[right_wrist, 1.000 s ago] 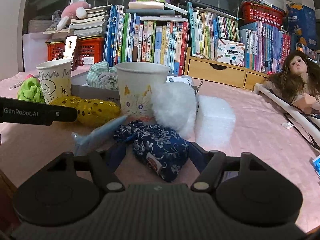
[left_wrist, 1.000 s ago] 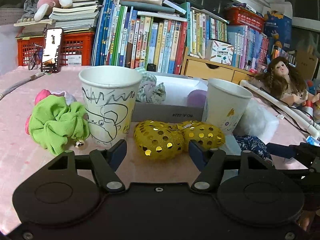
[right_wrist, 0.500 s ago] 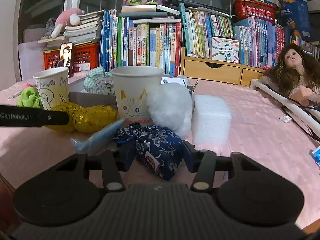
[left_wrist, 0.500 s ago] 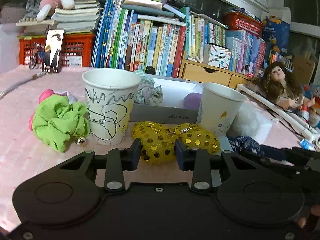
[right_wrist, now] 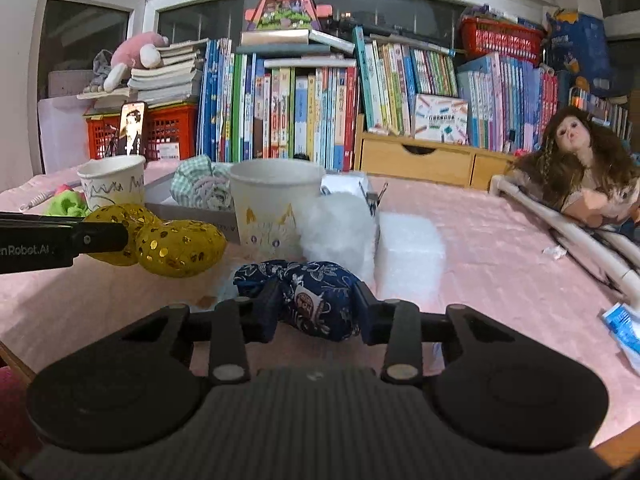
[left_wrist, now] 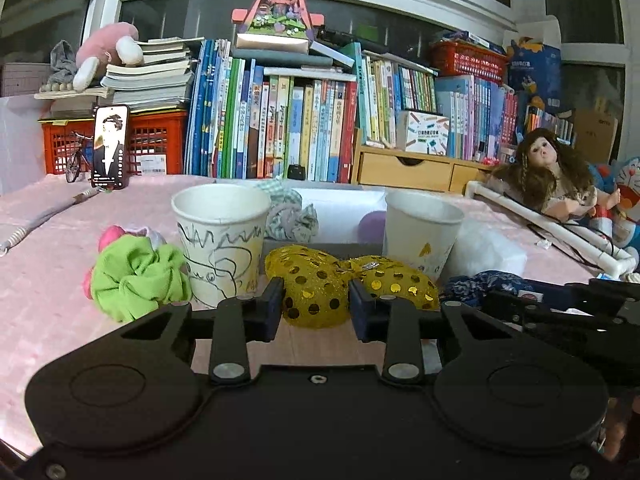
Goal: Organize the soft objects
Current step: 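Lift and carry the yellow balls and blue pouch over the grey tray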
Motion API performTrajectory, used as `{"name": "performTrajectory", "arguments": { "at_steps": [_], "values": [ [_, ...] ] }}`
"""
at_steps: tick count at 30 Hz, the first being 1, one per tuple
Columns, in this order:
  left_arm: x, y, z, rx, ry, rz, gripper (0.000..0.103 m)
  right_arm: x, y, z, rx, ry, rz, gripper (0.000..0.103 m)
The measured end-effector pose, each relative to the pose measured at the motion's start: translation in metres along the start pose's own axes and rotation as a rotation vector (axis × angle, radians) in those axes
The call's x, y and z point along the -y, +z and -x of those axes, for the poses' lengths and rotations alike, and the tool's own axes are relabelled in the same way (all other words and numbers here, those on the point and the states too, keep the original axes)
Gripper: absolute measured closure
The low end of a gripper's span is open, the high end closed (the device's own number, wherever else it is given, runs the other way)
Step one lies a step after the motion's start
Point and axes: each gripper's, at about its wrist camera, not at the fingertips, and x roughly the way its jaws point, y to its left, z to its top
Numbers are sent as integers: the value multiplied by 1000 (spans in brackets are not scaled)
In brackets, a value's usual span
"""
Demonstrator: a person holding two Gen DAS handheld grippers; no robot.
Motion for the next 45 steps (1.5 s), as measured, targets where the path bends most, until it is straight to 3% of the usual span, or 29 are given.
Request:
{"name": "performTrajectory", "arguments": {
  "at_steps": [11,25,36,45],
  "values": [
    [-1,24,16,43,-20,23,71,10,17,23,74,-20,-21,61],
    [-23,93,11,88,-3,47,71,26,63,13,126,13,-76,61],
    [-52,155,-36,-9,9,77,71,39,119,-26,81,104,-86,60],
    [-58,201,-106,-165,31,46,71,51,167,-88,-83,186,-101,60]
  ]
}}
